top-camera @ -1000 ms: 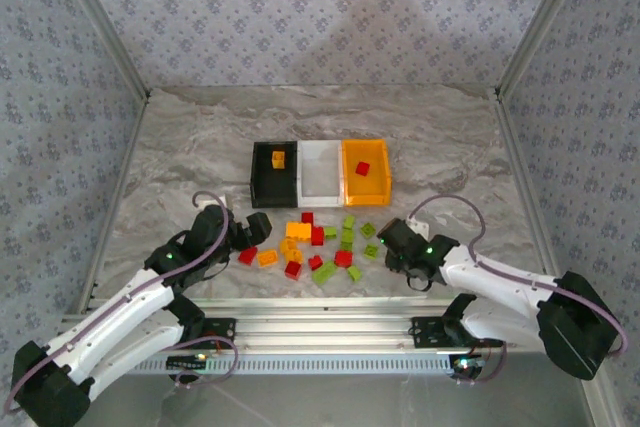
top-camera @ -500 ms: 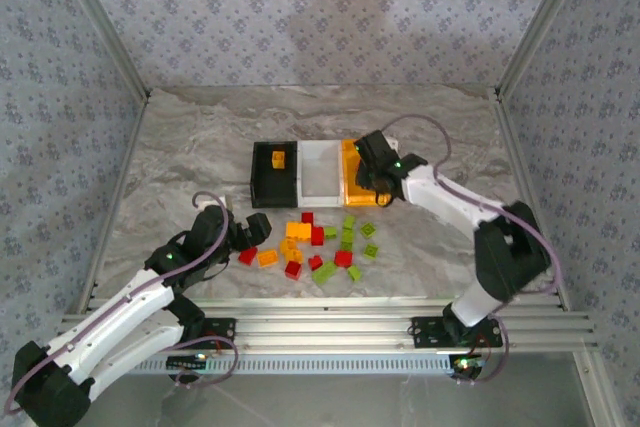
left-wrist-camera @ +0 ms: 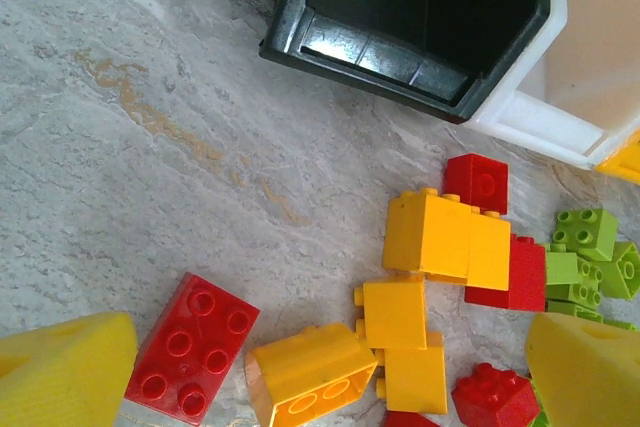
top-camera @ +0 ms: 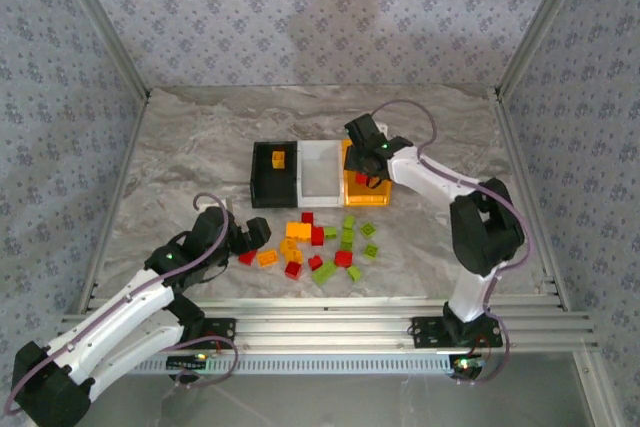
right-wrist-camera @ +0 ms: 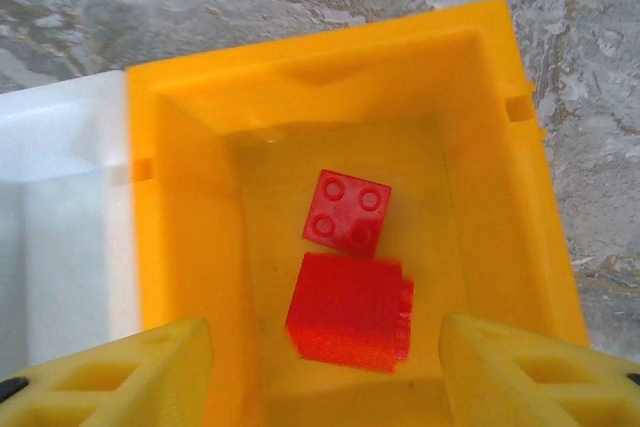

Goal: Sort the legos into containers by color

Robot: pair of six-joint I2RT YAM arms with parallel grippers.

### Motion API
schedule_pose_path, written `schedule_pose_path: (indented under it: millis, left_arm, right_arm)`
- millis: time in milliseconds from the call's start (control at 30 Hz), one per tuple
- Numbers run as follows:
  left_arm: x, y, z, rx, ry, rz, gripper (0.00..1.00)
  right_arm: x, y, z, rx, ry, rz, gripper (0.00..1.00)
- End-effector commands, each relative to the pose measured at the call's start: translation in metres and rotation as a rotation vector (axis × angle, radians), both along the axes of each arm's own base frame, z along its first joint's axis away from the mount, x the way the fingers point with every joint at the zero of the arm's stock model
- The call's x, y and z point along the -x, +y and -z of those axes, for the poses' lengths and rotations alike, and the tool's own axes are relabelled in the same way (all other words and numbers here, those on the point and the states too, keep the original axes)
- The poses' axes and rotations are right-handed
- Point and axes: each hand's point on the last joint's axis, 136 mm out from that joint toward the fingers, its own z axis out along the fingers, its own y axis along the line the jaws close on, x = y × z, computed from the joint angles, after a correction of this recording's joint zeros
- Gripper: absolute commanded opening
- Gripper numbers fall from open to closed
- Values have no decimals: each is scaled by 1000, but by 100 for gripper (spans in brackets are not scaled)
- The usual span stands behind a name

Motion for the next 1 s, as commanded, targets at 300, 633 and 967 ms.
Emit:
schedule_pose_path:
  millis: [300,633,967]
  left_arm:
    - [2,3,-8,10,-3,-5,100]
    - [4,8,-1,11,1,-30,100]
    - [8,11,8,17,6,-38,100]
  right_arm:
    - [150,-3,0,-56,5,-135,68]
    - [245,25,75,-34,163,-316,69]
    - [251,28,102,68,191,-303,64]
